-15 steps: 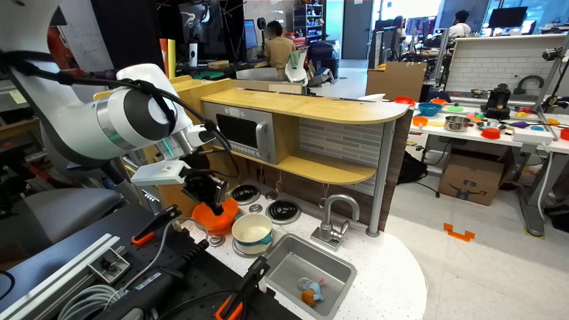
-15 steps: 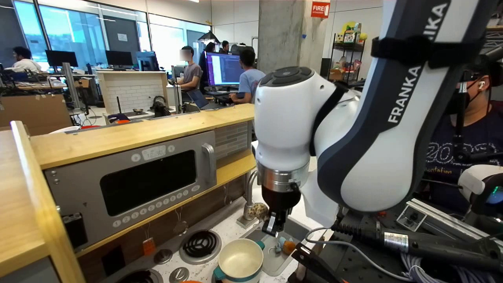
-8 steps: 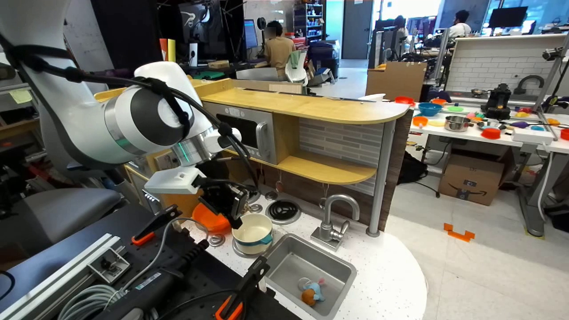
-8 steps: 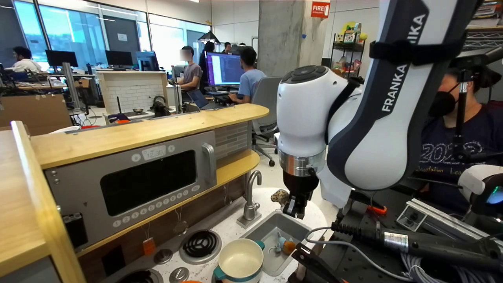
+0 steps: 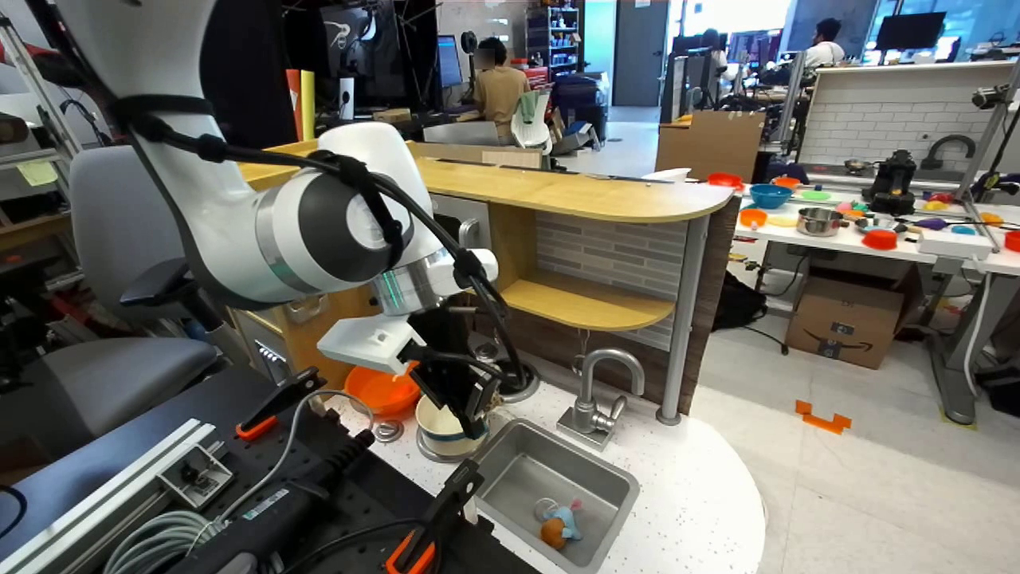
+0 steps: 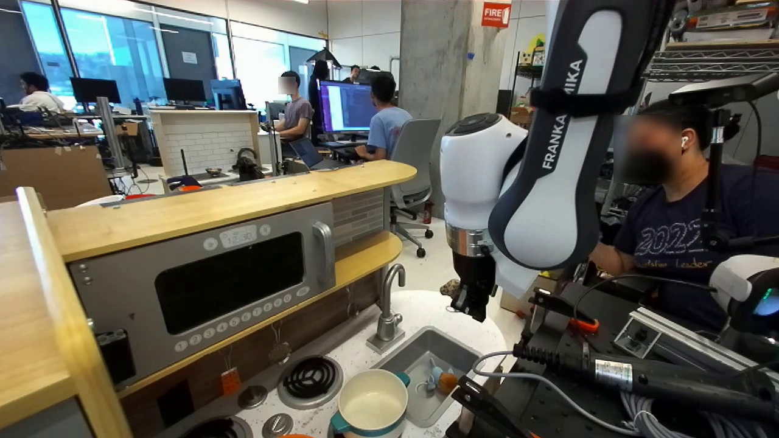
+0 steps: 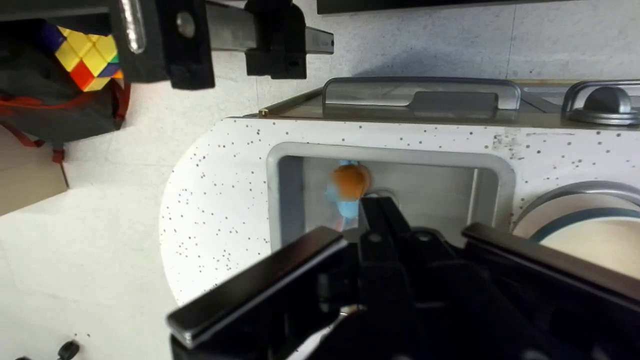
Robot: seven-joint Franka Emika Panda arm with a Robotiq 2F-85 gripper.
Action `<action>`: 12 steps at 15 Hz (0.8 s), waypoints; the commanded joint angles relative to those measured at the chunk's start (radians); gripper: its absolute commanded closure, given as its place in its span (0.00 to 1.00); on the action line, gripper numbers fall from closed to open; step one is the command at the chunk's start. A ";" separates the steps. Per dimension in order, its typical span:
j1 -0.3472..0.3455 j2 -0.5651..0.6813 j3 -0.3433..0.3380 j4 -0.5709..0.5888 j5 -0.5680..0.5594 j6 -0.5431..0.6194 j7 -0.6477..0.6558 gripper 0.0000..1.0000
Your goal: Move the toy from the orange bowl to the sink
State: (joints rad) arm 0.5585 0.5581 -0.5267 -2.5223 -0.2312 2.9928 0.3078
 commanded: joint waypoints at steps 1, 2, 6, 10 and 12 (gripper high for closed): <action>-0.125 0.085 0.098 0.109 0.048 -0.036 -0.020 0.99; -0.148 0.115 0.114 0.137 0.052 -0.031 -0.015 0.99; -0.178 0.233 0.137 0.245 0.081 -0.026 0.012 0.99; -0.176 0.338 0.145 0.345 0.117 -0.033 0.024 0.99; -0.177 0.390 0.151 0.392 0.126 -0.017 0.022 0.99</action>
State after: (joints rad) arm 0.3936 0.8676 -0.3947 -2.2187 -0.1431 2.9802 0.3320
